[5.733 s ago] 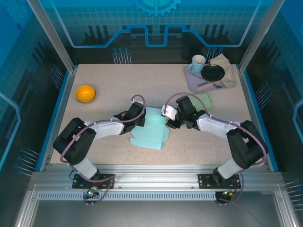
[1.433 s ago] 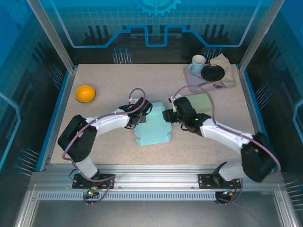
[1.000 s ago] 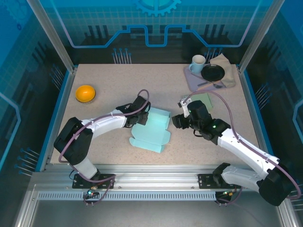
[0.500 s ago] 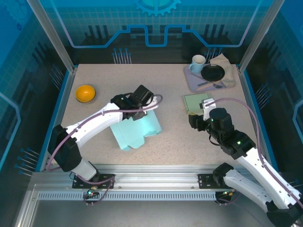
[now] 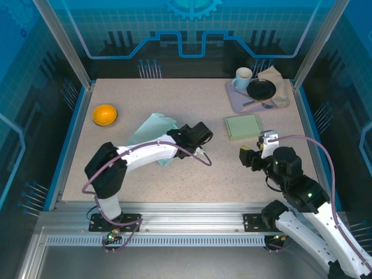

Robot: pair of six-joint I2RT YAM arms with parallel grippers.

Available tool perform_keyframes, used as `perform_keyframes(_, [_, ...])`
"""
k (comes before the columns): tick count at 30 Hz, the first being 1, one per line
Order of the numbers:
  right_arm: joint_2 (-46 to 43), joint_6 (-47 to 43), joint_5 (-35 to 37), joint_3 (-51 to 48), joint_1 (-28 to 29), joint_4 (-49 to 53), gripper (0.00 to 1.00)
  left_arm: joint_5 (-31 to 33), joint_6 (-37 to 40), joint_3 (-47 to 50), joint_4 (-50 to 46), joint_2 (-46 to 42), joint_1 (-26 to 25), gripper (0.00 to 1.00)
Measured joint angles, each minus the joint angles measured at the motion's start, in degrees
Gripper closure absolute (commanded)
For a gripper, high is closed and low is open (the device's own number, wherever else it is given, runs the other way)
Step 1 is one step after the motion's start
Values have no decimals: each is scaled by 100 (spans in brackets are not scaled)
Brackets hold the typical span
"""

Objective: Fold the paper box

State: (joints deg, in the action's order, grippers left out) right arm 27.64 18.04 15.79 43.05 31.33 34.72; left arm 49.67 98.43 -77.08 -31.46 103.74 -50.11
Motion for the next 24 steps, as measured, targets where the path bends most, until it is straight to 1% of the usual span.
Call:
perform_keyframes(1, [-59, 42, -31, -2, 0, 42, 33, -22, 96, -120, -39, 122, -94, 89])
perform_keyframes(3, [-155, 98, -87, -37, -4, 94, 32, -83, 219, -267, -127, 297, -262, 79])
perform_keyframes(6, [-260, 146, -131, -111, -17, 223, 32, -155, 271, -420, -173, 584, -472, 77])
perform_keyframes(10, [-389, 149, -127, -129, -24, 385, 31, -214, 262, -457, -173, 994, -579, 70])
perform_keyframes(12, [-490, 149, -122, -133, -26, 470, 31, -236, 240, -476, -190, 1158, -579, 65])
perform_keyframes(15, [-632, 149, -96, -136, -26, 581, 31, -297, 173, -634, -289, 1300, -581, 46])
perform_keyframes(16, [-667, 149, -83, -136, -26, 614, 31, -323, 87, -734, -348, 1318, -595, 42])
perform_keyframes(20, [-732, 149, -63, -136, -26, 728, 31, -444, -186, -1137, -501, 1320, -717, 41])
perform_keyframes(24, [-739, 144, 11, -136, -26, 846, 31, -577, -555, -1213, -649, 1311, -892, 40])
